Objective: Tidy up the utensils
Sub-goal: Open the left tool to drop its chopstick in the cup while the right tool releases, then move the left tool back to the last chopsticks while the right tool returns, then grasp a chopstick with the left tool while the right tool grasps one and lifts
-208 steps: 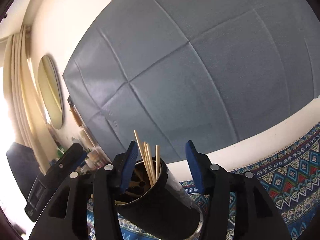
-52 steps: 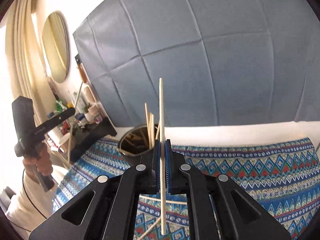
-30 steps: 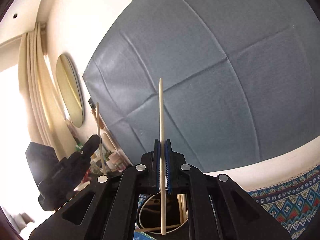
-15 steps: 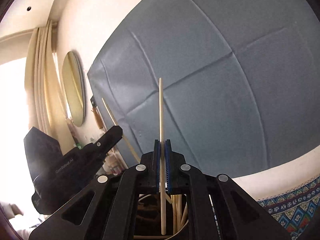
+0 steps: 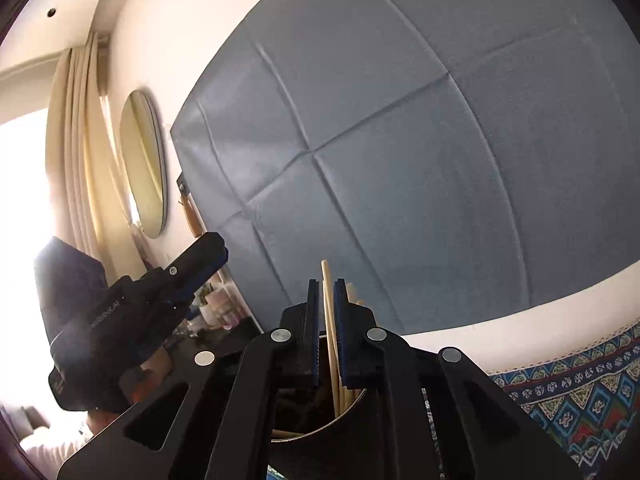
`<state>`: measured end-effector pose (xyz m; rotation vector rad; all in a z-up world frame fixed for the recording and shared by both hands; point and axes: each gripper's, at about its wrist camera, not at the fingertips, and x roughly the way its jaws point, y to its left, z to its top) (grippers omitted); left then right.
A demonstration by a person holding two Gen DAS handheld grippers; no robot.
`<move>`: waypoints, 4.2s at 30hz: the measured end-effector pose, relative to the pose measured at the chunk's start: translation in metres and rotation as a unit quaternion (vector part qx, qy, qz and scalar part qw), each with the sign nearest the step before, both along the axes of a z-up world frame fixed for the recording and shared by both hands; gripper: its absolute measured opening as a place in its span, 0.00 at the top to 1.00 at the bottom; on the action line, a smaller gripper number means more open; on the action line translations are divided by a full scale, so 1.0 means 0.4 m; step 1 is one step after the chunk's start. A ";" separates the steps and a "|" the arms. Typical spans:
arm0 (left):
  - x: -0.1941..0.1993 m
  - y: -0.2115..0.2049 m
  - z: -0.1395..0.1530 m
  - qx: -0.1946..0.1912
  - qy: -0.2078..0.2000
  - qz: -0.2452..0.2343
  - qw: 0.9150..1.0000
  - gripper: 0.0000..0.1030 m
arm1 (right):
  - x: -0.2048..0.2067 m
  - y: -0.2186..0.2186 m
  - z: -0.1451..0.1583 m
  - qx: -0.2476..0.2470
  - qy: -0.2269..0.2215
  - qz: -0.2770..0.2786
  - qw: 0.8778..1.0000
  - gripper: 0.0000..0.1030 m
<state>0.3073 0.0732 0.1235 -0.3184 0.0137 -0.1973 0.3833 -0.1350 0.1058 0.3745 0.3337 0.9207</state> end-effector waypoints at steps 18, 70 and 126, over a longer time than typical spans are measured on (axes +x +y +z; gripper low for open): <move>-0.066 0.023 -0.008 0.017 0.035 0.003 0.999 0.14 | -0.064 -0.080 0.044 -0.036 -0.004 -0.048 0.998 0.18; -0.224 -0.358 -0.421 0.211 0.411 -0.053 0.885 0.27 | -0.119 -0.187 -0.245 -0.269 0.119 0.029 0.955 0.13; -0.258 -0.007 -0.385 0.130 0.445 -0.007 0.886 0.95 | -0.327 -0.060 -0.284 -0.445 0.050 0.170 0.878 0.96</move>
